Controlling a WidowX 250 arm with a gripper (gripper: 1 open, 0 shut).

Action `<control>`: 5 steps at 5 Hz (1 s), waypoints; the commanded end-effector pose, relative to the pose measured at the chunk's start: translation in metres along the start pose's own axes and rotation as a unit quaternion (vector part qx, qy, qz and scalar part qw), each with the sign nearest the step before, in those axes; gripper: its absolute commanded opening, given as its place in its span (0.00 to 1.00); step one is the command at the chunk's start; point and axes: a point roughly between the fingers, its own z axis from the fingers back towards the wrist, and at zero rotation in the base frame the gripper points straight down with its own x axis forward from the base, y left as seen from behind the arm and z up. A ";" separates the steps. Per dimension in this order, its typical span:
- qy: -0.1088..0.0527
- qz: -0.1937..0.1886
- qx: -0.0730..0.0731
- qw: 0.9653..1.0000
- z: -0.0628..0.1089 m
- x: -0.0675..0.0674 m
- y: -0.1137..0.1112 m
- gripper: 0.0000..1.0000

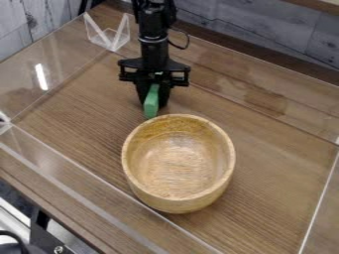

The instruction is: Put green stick into wooden bowl

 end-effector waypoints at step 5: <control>-0.066 -0.055 -0.092 0.992 0.127 -0.036 -0.028 0.00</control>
